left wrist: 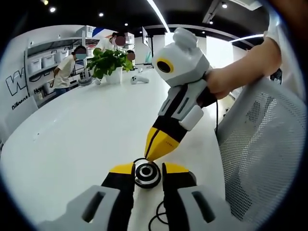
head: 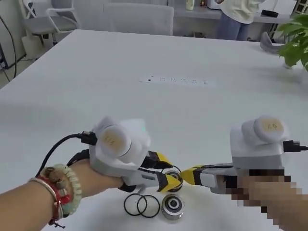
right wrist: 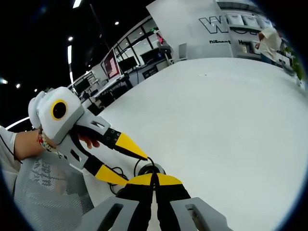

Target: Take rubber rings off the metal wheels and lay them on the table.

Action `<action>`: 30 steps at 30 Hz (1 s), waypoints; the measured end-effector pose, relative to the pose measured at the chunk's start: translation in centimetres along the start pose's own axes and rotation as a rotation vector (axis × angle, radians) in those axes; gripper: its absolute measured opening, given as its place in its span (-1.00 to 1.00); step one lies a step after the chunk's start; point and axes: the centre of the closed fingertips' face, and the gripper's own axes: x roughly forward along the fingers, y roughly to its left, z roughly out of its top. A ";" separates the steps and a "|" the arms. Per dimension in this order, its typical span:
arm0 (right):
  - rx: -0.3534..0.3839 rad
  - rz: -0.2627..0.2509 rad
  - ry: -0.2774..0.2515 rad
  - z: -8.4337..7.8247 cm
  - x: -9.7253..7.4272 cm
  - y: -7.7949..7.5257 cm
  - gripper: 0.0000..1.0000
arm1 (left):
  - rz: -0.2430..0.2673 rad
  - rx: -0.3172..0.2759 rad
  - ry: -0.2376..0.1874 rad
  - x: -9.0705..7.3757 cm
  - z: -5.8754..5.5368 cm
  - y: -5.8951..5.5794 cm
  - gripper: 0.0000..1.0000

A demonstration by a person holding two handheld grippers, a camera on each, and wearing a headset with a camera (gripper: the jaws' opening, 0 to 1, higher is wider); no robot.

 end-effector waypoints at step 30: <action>0.029 -0.008 -0.027 0.4 -0.5 -0.6 -1.00 | -0.032 0.088 -0.055 -2.2 3.7 -1.4 -0.31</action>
